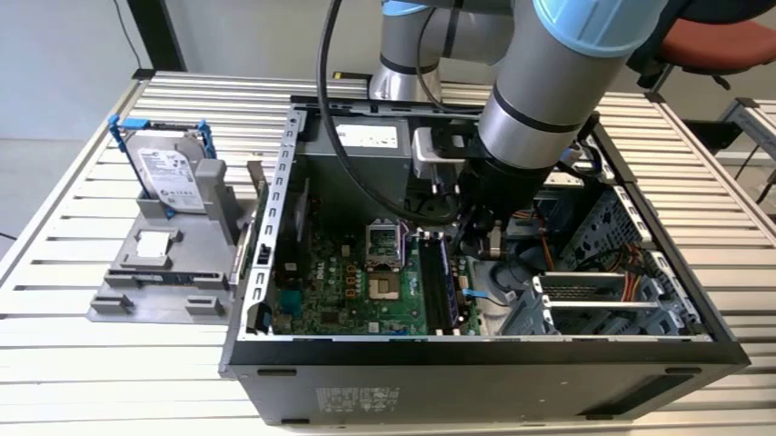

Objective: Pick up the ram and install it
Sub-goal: 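Press down the ram until it locks into place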

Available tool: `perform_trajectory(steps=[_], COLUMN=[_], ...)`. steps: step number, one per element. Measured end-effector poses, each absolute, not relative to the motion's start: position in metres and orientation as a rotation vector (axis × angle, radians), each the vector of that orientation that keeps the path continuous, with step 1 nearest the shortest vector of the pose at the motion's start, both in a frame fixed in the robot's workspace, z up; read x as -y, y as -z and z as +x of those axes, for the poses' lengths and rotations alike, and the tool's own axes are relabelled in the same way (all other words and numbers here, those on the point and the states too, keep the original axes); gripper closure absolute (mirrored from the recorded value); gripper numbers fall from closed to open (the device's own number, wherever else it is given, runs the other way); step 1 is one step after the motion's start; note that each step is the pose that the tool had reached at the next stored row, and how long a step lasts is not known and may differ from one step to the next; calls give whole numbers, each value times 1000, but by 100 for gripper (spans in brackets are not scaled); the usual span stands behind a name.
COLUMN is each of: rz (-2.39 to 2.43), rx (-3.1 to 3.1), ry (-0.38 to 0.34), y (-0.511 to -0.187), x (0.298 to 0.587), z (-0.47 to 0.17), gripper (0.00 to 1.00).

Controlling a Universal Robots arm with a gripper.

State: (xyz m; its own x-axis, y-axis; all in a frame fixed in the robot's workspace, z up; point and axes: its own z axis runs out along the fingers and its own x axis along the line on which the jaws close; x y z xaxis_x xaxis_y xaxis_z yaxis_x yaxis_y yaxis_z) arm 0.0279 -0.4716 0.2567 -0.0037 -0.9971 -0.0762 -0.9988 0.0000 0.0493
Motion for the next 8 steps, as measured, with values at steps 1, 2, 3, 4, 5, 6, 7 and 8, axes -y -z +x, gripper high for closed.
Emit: perform_trajectory(steps=[1, 2, 3, 4, 5, 6, 7, 8], rz=[-2204, -2205, -2205, -2207, -2218, -2234, -2247, -2256], rx=[-2207, -2207, -2207, -2204, -2193, -2178, -2166, -2156], ry=[-139, -139, -139, -139, -139, -139, -139, -139], y=[-257, -257, -257, -256, -255, -253, -251, -250], x=[472, 472, 472, 472, 472, 472, 472, 472], z=[28, 28, 28, 28, 28, 28, 28, 28], gripper=[100, 100, 100, 100, 100, 100, 100, 100])
